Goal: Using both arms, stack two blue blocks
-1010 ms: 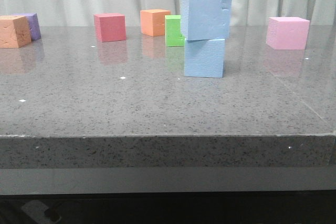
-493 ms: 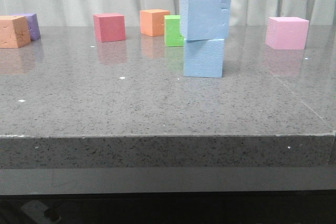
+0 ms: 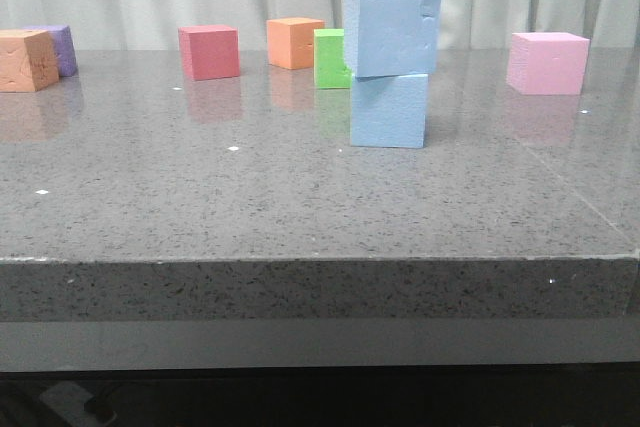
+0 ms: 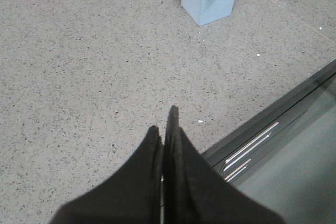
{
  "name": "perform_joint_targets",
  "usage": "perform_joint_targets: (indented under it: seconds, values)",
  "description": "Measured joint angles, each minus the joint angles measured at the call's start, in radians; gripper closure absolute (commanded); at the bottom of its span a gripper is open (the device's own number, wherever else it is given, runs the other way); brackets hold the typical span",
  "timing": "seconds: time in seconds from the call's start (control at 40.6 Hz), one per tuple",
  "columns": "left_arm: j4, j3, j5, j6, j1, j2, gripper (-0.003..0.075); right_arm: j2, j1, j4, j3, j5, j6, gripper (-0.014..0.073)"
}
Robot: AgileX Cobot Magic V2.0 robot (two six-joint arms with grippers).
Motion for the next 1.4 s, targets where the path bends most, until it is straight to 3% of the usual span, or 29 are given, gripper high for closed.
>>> perform_joint_targets:
  seconds: [0.148, 0.32, 0.517, 0.69, 0.862, 1.404]
  values:
    - [-0.006, 0.025, -0.025, 0.000, 0.013, -0.022, 0.0741, 0.000, 0.000, 0.000, 0.000, 0.000, 0.000, 0.0661]
    - [-0.035, 0.160, -0.116, 0.000, 0.171, -0.148, 0.0741, 0.000, 0.000, 0.000, 0.000, 0.000, 0.000, 0.0661]
    - [-0.035, 0.406, -0.388, 0.000, 0.392, -0.395, 0.0741, 0.000, 0.000, 0.000, 0.000, 0.000, 0.000, 0.0661]
    - [-0.035, 0.643, -0.596, 0.000, 0.509, -0.602, 0.0741, 0.000, 0.000, 0.000, 0.000, 0.000, 0.000, 0.0661]
    - [-0.040, 0.788, -0.692, 0.000, 0.567, -0.707, 0.0741, 0.000, 0.000, 0.000, 0.000, 0.000, 0.000, 0.0661]
    - [-0.042, 0.789, -0.705, 0.000, 0.577, -0.708, 0.0741, -0.001, 0.000, 0.002, 0.002, 0.000, 0.000, 0.0661]
